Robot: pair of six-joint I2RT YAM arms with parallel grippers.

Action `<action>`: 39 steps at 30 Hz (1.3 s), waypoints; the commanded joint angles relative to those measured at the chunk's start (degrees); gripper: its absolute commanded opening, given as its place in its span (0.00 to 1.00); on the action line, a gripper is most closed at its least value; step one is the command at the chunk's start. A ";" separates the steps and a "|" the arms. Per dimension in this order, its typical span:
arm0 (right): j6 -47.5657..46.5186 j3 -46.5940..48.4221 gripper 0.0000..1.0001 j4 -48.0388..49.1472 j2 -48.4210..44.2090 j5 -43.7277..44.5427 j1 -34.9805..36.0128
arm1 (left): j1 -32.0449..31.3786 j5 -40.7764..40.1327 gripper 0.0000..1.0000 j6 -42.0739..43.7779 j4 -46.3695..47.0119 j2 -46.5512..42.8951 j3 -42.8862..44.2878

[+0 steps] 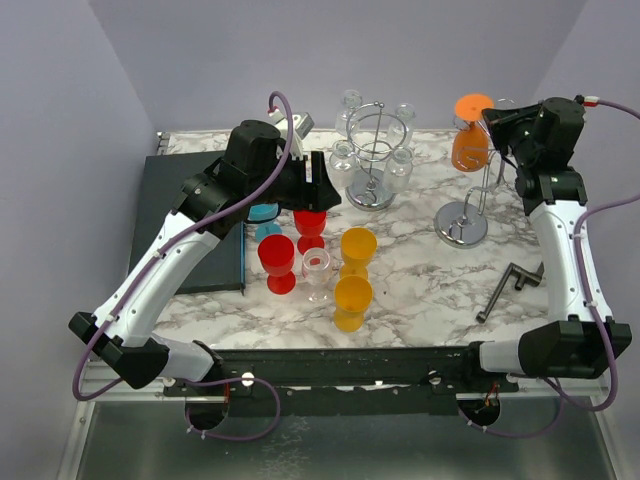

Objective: Take the wine glass off the wine glass rack
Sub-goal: Pick up the wine glass from the wine rack.

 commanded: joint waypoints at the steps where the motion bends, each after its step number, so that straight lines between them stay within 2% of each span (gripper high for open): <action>1: -0.24 -1.21 0.00 0.21 -2.91 2.38 -0.19 | 0.35 1.58 0.66 0.05 0.64 -0.99 -0.35; 13: -1.42 -2.42 0.00 -2.68 -5.31 -0.38 -0.20 | 0.35 1.98 0.66 -0.18 0.73 -0.72 -0.41; 32: -2.84 -2.66 0.01 -3.21 -4.65 -13.29 -0.20 | 0.35 2.11 0.66 -1.15 1.41 -0.77 -0.81; 39: -3.78 1.25 0.00 -3.74 -1.11 -19.33 -0.19 | 0.37 2.11 0.65 -2.12 2.45 -0.65 -0.89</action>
